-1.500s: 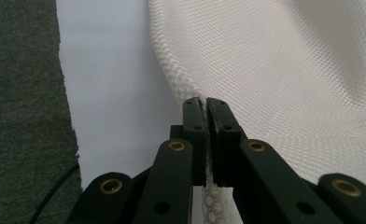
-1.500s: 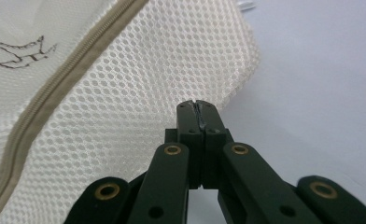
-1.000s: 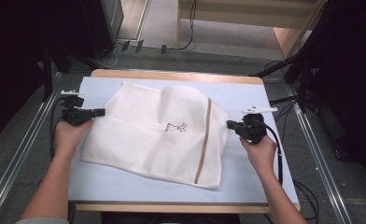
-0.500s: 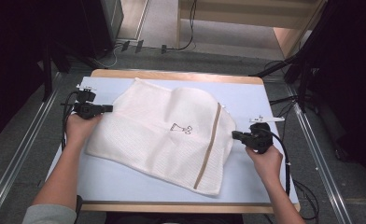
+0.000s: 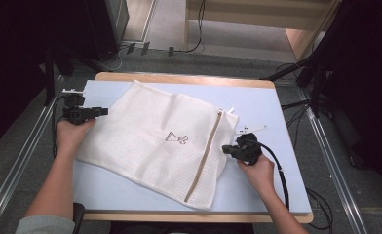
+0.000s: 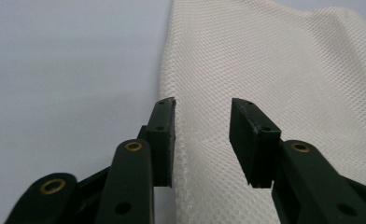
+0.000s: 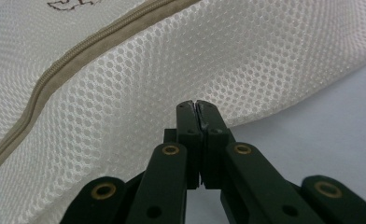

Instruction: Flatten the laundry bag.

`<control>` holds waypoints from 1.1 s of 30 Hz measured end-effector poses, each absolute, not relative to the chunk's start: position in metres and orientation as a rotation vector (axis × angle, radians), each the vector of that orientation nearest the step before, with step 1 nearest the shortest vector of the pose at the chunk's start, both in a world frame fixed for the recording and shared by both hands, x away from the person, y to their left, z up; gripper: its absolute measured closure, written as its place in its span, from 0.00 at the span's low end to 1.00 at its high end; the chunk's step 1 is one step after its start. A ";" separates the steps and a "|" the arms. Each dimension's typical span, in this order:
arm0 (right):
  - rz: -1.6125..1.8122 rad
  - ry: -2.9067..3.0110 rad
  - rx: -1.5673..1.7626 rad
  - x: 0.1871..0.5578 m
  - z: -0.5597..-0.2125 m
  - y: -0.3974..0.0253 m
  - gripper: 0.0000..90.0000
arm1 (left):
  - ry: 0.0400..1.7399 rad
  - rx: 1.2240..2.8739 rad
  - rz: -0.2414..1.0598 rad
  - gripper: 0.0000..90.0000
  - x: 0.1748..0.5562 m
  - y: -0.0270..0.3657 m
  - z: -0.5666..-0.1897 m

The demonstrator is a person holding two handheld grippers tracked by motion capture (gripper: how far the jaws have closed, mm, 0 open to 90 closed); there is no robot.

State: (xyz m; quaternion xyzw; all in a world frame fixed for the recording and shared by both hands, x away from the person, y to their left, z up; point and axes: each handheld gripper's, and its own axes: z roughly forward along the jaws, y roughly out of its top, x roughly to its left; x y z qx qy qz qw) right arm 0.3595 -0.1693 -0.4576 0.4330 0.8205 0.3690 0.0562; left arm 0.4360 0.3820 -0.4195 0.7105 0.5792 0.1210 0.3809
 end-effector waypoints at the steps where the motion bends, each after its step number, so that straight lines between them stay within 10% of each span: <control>1: 1.113 2.499 1.299 0.360 -0.458 -0.168 0.98 | 1.476 1.810 0.310 0.66 0.435 0.383 -0.418; 8: 1.193 2.394 1.257 0.357 -0.440 -0.183 0.78 | 1.440 1.816 0.304 0.60 0.419 0.376 -0.403; 33: 1.107 2.193 1.360 0.447 -0.459 -0.208 0.55 | 1.462 1.863 0.335 0.45 0.339 0.366 -0.407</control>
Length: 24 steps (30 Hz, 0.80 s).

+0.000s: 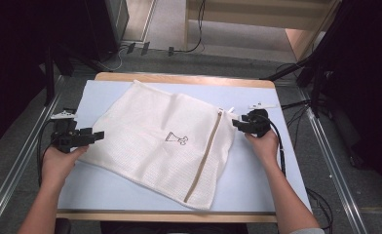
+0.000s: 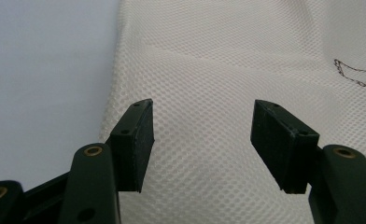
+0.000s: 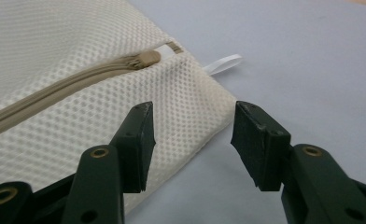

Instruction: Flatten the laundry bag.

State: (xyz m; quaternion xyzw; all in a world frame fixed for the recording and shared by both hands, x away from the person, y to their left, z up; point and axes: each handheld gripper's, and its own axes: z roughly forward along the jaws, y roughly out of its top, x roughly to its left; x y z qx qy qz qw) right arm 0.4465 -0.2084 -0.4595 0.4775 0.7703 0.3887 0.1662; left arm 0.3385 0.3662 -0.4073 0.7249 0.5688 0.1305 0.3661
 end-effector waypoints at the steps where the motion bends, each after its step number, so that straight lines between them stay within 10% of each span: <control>1: 1.103 2.189 1.355 0.450 -0.460 -0.208 0.55 | 1.463 1.865 0.336 0.45 0.337 0.366 -0.408; 9: 1.074 2.192 1.381 0.467 -0.470 -0.205 0.56 | 1.477 1.879 0.342 0.45 0.329 0.365 -0.414; 17: 1.041 2.248 1.395 0.470 -0.477 -0.201 0.92 | 1.489 1.884 0.317 0.46 0.334 0.368 -0.422; 24: 1.037 2.262 1.439 0.467 -0.472 -0.202 0.98 | 1.489 1.883 0.328 0.46 0.334 0.370 -0.422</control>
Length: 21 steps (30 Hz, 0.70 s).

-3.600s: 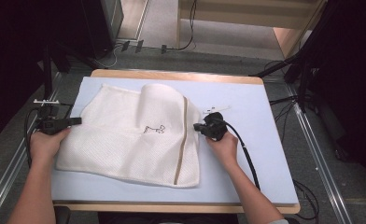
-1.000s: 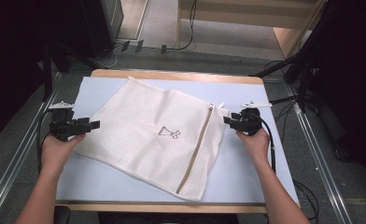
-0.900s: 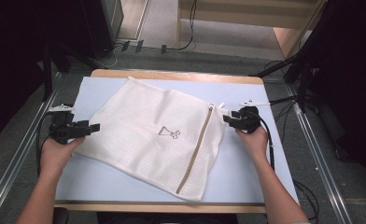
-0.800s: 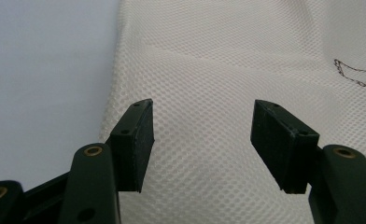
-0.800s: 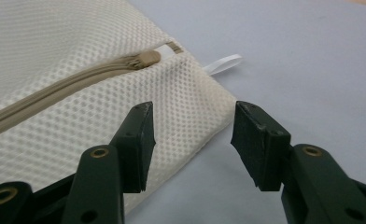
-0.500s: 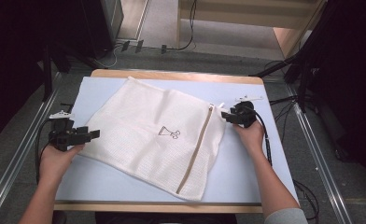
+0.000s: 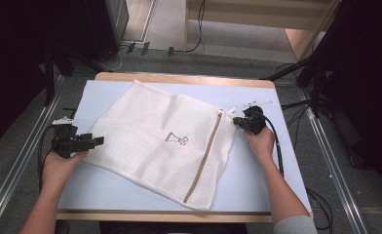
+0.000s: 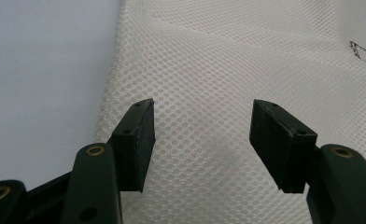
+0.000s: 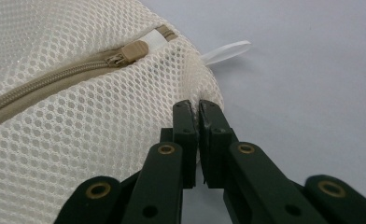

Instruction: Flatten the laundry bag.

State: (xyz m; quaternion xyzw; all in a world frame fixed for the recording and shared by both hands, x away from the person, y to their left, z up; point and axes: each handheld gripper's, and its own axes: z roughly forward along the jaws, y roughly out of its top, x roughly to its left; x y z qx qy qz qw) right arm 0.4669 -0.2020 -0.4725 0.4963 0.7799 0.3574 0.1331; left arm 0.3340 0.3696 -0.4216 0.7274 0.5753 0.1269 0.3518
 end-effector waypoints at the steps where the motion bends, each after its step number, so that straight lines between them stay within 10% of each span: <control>1: 1.039 2.267 1.457 0.466 -0.472 -0.203 0.98 | 1.489 1.882 0.331 0.46 0.335 0.370 -0.422; 21: 1.029 2.355 1.393 0.393 -0.470 -0.218 0.95 | 1.391 1.935 0.306 0.46 0.370 0.338 -0.420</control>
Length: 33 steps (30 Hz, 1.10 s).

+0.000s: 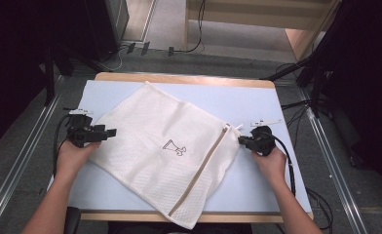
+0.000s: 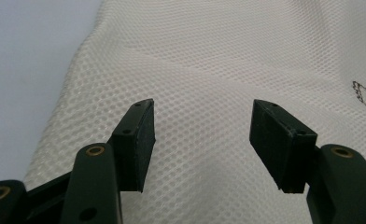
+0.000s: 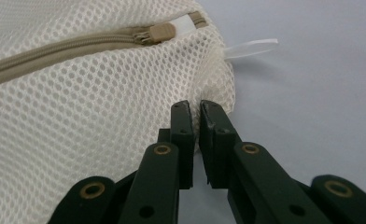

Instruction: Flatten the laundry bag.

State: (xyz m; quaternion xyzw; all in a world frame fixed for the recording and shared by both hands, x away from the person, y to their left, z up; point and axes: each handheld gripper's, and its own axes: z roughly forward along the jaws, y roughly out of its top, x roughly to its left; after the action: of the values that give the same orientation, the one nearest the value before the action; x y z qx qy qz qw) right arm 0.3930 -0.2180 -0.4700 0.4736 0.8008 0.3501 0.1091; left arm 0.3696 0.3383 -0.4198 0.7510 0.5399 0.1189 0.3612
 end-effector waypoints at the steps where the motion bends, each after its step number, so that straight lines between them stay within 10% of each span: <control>1: 1.025 2.365 1.377 0.388 -0.469 -0.217 0.95 | 1.387 1.941 0.305 0.46 0.371 0.337 -0.420; 16: 1.047 2.403 1.252 0.360 -0.452 -0.202 0.89 | 1.378 1.935 0.295 0.46 0.376 0.334 -0.418; 33: 1.176 2.302 1.258 0.413 -0.443 -0.184 0.71 | 1.458 1.886 0.333 0.46 0.343 0.359 -0.414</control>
State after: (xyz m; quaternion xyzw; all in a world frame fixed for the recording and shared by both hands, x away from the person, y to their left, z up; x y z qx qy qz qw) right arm 0.4132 -0.1836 -0.4434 0.4338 0.7935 0.4055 0.1330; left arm 0.3431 0.3592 -0.4136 0.7313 0.5653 0.1292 0.3591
